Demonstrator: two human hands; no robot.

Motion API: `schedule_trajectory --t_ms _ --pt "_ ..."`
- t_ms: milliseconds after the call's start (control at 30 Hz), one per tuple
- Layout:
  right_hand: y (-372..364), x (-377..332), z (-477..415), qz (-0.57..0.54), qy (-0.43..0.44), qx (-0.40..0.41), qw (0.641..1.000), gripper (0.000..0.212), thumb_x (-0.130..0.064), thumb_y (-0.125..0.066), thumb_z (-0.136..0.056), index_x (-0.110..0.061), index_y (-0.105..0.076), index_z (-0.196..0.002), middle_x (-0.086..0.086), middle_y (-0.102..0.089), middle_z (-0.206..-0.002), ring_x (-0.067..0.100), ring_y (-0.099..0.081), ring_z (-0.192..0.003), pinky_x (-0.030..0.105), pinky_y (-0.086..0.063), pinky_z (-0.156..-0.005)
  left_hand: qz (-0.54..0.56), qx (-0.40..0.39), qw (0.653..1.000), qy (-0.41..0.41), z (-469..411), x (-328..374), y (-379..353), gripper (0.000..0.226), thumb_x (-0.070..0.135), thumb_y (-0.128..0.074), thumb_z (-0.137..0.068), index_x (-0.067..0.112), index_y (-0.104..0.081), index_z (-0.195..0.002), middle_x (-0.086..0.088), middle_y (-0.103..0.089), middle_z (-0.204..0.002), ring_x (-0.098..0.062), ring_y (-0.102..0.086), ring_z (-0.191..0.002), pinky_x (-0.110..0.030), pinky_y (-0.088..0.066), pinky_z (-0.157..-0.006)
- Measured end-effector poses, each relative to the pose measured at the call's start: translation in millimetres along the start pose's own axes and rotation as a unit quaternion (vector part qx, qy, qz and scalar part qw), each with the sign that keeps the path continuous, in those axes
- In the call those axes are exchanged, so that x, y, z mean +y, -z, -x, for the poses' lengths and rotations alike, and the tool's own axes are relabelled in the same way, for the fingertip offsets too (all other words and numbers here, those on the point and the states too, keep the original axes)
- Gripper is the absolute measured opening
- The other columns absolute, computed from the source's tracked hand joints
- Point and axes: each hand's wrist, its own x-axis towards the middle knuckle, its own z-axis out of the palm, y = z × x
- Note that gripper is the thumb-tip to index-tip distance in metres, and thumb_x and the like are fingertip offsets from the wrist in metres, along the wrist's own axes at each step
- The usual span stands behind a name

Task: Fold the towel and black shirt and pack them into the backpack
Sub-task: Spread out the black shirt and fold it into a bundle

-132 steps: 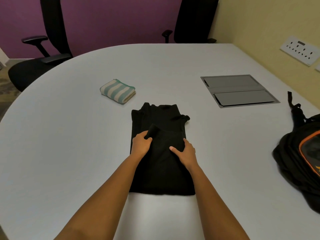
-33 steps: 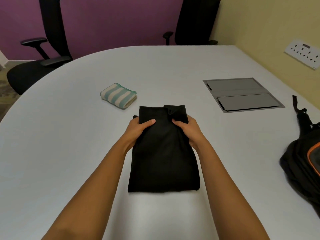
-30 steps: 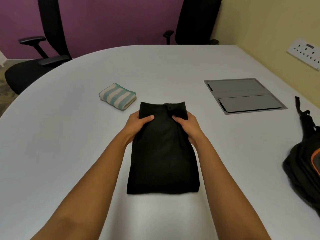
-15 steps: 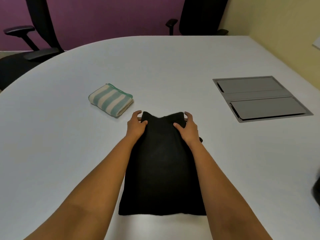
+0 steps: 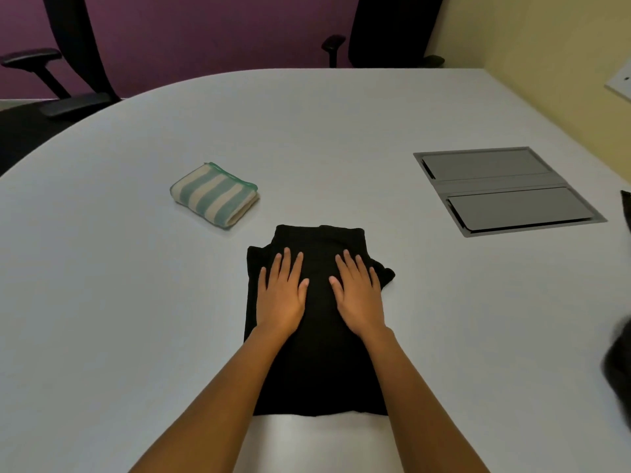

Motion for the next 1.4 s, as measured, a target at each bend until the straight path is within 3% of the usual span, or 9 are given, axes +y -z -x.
schedule_trajectory --t_ms 100,200,333,467,667,967,1100,1267,1400 --pt "9 1 3 -0.116 -0.079 0.132 0.981 0.044 -0.027 -0.038 -0.101 -0.016 -0.038 -0.144 0.004 -0.033 -0.152 0.021 -0.028 -0.142 0.031 -0.022 -0.115 0.011 -0.003 1.0 0.014 -1 -3 6 0.055 0.039 -0.022 -0.103 0.023 -0.004 -0.152 -0.003 -0.001 -0.16 -0.019 0.001 -0.148 -0.039 -0.002 -0.119" --pt "16 4 9 -0.217 -0.244 0.228 0.917 0.038 -0.015 -0.045 -0.099 -0.01 -0.048 -0.136 0.01 -0.045 -0.141 0.025 -0.041 -0.13 0.034 -0.035 -0.108 0.023 0.011 1.0 0.019 3 5 12 0.054 0.039 -0.026 -0.102 0.021 -0.015 -0.151 -0.005 -0.007 -0.16 -0.019 -0.004 -0.148 -0.038 -0.004 -0.119" --pt "24 7 14 -0.399 -0.345 0.196 0.826 0.042 -0.009 -0.052 -0.095 -0.01 -0.045 -0.137 0.011 -0.05 -0.135 0.024 -0.054 -0.118 0.026 -0.04 -0.098 0.043 0.029 0.998 -0.047 10 36 22 0.05 0.041 -0.034 -0.1 0.021 -0.033 -0.145 -0.004 -0.024 -0.156 -0.018 -0.02 -0.145 -0.036 -0.016 -0.118" --pt "37 8 15 -0.493 -0.346 0.164 0.781 0.049 -0.009 -0.063 -0.089 -0.013 -0.046 -0.134 0.007 -0.057 -0.131 0.02 -0.058 -0.113 0.02 -0.04 -0.088 0.072 0.017 0.992 -0.098 2 67 24 0.048 0.043 -0.042 -0.097 0.018 -0.043 -0.138 -0.002 -0.045 -0.143 -0.016 -0.042 -0.13 -0.032 -0.036 -0.107" --pt "43 16 13 -0.548 -0.307 0.117 0.769 0.035 -0.008 -0.066 -0.086 -0.015 -0.062 -0.12 0.004 -0.064 -0.121 0.013 -0.06 -0.104 0.023 -0.047 -0.092 0.103 -0.045 0.993 -0.041 -22 97 26 0.048 0.042 -0.045 -0.096 0.013 -0.044 -0.135 -0.006 -0.051 -0.131 -0.021 -0.052 -0.116 -0.034 -0.047 -0.087" --pt "32 23 8 -0.53 -0.318 0.142 0.773 0.03 -0.01 -0.067 -0.086 -0.014 -0.062 -0.116 -0.001 -0.064 -0.111 0.008 -0.058 -0.095 0.017 -0.045 -0.085 0.073 -0.075 0.992 0.072 -52 114 26 0.039 0.043 -0.055 -0.091 0.009 -0.057 -0.11 -0.007 -0.061 -0.107 -0.021 -0.062 -0.095 -0.03 -0.046 -0.07" --pt "28 28 7 -0.503 -0.343 0.125 0.783 0.033 -0.023 -0.069 -0.085 -0.012 -0.059 -0.114 0.0 -0.064 -0.102 0.013 -0.059 -0.093 0.022 -0.046 -0.086 0.065 -0.107 0.989 0.075 -57 118 29 0.025 0.028 -0.055 -0.092 0.007 -0.058 -0.104 -0.009 -0.061 -0.105 -0.02 -0.056 -0.081 -0.029 -0.042 -0.065" --pt "35 28 5 -0.508 -0.288 0.126 0.802 0.027 -0.022 -0.071 -0.084 -0.015 -0.062 -0.108 -0.001 -0.065 -0.094 0.007 -0.061 -0.082 0.015 -0.049 -0.076 0.211 0.04 0.973 0.087 -40 110 31 0.017 0.029 -0.05 -0.091 0.012 -0.051 -0.091 -0.003 -0.058 -0.084 -0.015 -0.052 -0.067 -0.025 -0.034 -0.05" --pt "39 21 4 -0.475 -0.145 0.077 0.865 0.019 -0.019 -0.058 -0.093 -0.016 -0.062 -0.111 -0.007 -0.064 -0.097 0.0 -0.061 -0.086 0.012 -0.05 -0.079 0.24 0.119 0.961 0.072 -25 103 33 0.016 0.031 -0.051 -0.092 0.015 -0.052 -0.089 0.0 -0.058 -0.078 -0.013 -0.054 -0.065 -0.021 -0.036 -0.052"
